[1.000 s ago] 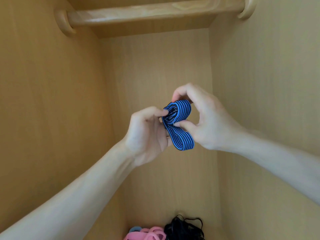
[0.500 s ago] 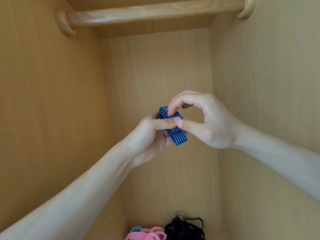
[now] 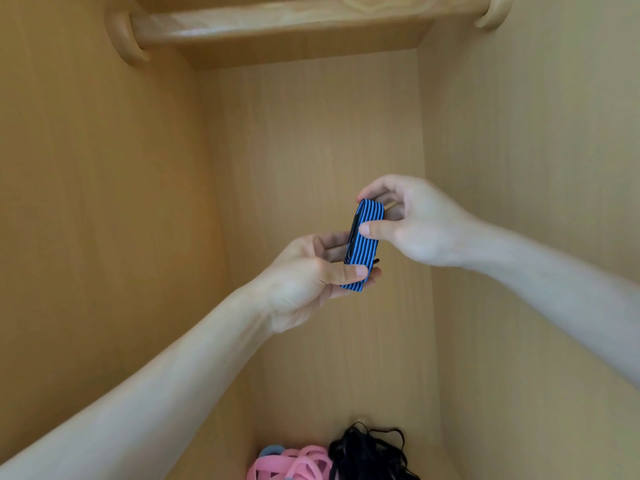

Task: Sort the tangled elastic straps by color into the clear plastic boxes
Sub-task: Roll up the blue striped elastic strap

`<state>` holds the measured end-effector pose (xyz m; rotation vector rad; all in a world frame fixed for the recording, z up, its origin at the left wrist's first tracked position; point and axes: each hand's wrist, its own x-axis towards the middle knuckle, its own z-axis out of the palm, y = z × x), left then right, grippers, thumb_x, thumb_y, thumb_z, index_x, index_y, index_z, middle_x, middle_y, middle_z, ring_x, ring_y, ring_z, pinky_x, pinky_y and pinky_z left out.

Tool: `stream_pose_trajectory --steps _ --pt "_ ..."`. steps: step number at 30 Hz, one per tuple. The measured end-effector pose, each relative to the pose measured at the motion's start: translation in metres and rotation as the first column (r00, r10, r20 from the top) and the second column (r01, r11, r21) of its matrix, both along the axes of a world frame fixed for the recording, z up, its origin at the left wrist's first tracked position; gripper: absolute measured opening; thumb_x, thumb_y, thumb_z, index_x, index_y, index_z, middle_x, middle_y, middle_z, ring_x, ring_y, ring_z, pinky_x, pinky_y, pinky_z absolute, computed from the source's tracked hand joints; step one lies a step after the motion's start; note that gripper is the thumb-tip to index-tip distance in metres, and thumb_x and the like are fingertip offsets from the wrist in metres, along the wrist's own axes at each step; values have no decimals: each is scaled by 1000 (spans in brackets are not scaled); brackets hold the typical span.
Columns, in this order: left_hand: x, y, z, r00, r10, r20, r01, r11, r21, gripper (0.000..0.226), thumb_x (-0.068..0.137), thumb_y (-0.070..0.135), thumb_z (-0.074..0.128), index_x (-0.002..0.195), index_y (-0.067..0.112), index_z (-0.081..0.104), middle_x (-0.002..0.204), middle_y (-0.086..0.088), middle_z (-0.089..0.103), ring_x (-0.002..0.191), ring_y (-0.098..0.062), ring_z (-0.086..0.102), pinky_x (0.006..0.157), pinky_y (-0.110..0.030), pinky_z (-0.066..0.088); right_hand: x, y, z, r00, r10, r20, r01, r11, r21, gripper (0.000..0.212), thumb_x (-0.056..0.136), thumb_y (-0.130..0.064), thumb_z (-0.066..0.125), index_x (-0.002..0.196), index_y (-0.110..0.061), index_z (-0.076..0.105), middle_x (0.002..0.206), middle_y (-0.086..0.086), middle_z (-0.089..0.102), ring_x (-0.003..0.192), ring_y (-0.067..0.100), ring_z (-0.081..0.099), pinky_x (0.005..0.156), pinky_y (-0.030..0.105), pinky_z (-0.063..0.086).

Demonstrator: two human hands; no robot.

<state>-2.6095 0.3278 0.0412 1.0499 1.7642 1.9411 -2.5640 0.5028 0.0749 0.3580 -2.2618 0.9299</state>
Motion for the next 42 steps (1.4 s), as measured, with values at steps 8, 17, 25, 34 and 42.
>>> stream_pose_trajectory --steps 8,17,25,34,42 --pt "-8 1 -7 982 174 -74 -175 985 -4 42 88 -14 62 126 5 66 122 -16 71 115 -29 68 107 -37 50 -5 8 -5 990 -127 -58 130 990 49 37 81 -34 82 110 -29 59 103 -12 60 93 11 61 81 28 49" --pt "-10 -20 -43 940 341 -31 -338 938 82 22 90 -11 64 109 0 63 115 -20 66 102 -38 71 95 -45 57 -20 -1 -31 988 -111 110 106 993 53 38 76 -47 82 90 -23 56 88 -9 62 65 10 54 59 27 43" --pt "20 -29 -101 850 431 -303 -475 876 -87 31 82 -1 79 104 19 67 103 4 71 73 -11 71 68 -22 52 -10 4 -98 934 89 346 1 968 -252 32 81 -39 82 86 -20 57 78 -4 60 63 11 51 67 31 41" --pt "5 -24 -208 881 446 -160 -473 806 -355 37 79 -10 77 89 25 69 97 -9 73 74 -15 71 78 -33 59 -5 15 -262 899 138 415 37 921 -388 19 85 -34 79 93 -26 63 91 -11 68 66 12 64 68 32 54" --pt "-2 -37 -287 918 396 -35 -353 771 -531 36 77 -12 78 89 22 72 78 8 73 66 -4 68 66 -19 56 8 18 -366 806 298 512 19 851 -524 33 88 9 68 97 -22 70 95 5 73 77 21 74 68 26 59"
